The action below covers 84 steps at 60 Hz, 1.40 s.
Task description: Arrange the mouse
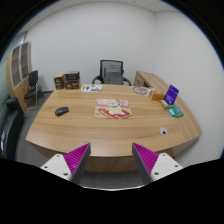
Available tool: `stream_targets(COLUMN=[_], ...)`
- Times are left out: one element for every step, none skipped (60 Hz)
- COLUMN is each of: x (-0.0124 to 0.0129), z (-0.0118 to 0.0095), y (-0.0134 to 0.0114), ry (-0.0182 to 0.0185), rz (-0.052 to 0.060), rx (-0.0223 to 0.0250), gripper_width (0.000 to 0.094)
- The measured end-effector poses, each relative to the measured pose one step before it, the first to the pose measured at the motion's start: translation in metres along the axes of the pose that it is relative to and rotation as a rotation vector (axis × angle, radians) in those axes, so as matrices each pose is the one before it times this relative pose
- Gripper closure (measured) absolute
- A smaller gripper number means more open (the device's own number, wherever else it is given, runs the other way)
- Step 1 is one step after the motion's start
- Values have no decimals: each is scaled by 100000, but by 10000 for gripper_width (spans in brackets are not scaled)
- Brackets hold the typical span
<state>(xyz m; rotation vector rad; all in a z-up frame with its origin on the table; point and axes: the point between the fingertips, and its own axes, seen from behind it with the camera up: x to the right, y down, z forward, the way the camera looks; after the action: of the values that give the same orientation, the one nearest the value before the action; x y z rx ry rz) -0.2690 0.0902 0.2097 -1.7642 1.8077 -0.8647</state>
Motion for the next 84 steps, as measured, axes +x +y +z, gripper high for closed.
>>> stream_targets(x=[-41,-79,-124,-148,-128,-133,-145,-227,-203,-202,-203,-244,-227,-250,-280,-345,-383,-422,-434,-435,-462,-437,-458,-478,-512,-507,-509,-478,-491,-514,-531,-527,-558,-559,-547,-522,-575,-555,-529,-527,-478,-482,-503,-520,-542,-556,-499,-471,-489,-507,-529,-446,-439,-427,-417,-434,-419,-440,-385,-358,-361,-391,-341,-340,-298,-280,-259,-235,-303,-265,-227,-226,-180,-178,-199,-190,-197,-238,-174,-196,-142,-150,-168,-156], z=[63,97,147,209,231,296,310,60,396,356,334,285,286,262,280,227,218,197,234,250,246,254,228,273,230,269,285,290,280,300,293,288,301,317,374,335,363,341,310,357,403,351,367,378,386,361,397,363,371,351,372,384,374,385,394,384,342,316,403,453,435,452,447,469,472,478,440,481,454,462,464,407,451,447,432,428,445,440,394,413,436,418,400,404], y=[7,-5,-21,-23,0,21,12,49,-11,-4,-7,12,-15,-1,-28,-48,-103,-130,-109,-111,-79,-33,-71,-75,-83,-138,-130,-133,-93,-131,-165,-171,-101,-85,-76,-49,-109,-74,-106,-86,-45,-10,-24,-28,-39,-41,-14,7,-14,2,-38,-16,-55,-88,-60,-59,-84,-93,-102,-85,-54,-61,-25,-20,-26,-24,-21,31,-39,-44,-38,-43,-62,-74,-77,-69,-65,-66,-60,-49,-42,-54,-78,-96], ry=[-53,-161,-275,-317,-199,-199,-196,-206,-256,-283,-248,-213,-203,-249,-323,-385,-440,-453,-454,-427,-376,-348,-373,-436,-475,-443,-344,-284,-304,-348,-377,-446,-506,-533,-513,-485,-509,-547,-468,-325,-213,-232,-335,-477,-516,-476,-384,-356,-320,-312,-320,-271,-198,-152,-158,-218,-266,-193,-120,-78,-98,-120,-105,-102,-49,74,145,13,116,23,106,69,212,139,74,9,-89,-92,-26,114,121,94,24,-43], rz=[-69,-26,71,40,34,12,-28,5,54,38,-5,-39,-82,-153,-111,-48,11,22,-50,-200,-318,-382,-396,-501,-560,-571,-494,-444,-398,-276,-130,-19,-8,-73,-16,79,92,10,-15,-40,18,48,114,119,181,305,218,87,-8,20,5,3,23,-27,-19,-10,67,56,88,29,-41,-44,-63,-53,1,-16,-2,-31,-86,-130,-69,-23,-30,-24,21,33,-15,-13,-83,19,53,132,112,143], rx=[-8,7,54,62,-24,-71,-68,37,-49,35,15,-18,-47,-60,-36,56,225,315,328,287,157,72,18,71,114,252,256,252,202,306,391,385,312,221,162,115,181,253,141,72,-6,-137,-164,-137,-127,-114,-169,-320,-367,-286,-175,-155,-153,-100,-63,-77,-32,25,34,24,-78,-107,-137,-162,-163,-149,-132,41,-95,-146,-244,-76,-179,31,71,38,9,-54,-155,-194,-221,-176,-129,-98], gripper_width=[67,68,67,68,69,68,68,67,68,68,69,68,68,72,70,69,70,68,68,67,67,68,70,70,67,66,67,66,69,69,68,69,69,68,68,69,68,69,68,69,70,69,69,68,67,69,70,69,69,70,71,70,71,70,69,68,69,66,68,67,68,67,67,69,68,67,67,66,67,68,69,66,66,65,66,66,66,67,67,68,68,68,66,66])
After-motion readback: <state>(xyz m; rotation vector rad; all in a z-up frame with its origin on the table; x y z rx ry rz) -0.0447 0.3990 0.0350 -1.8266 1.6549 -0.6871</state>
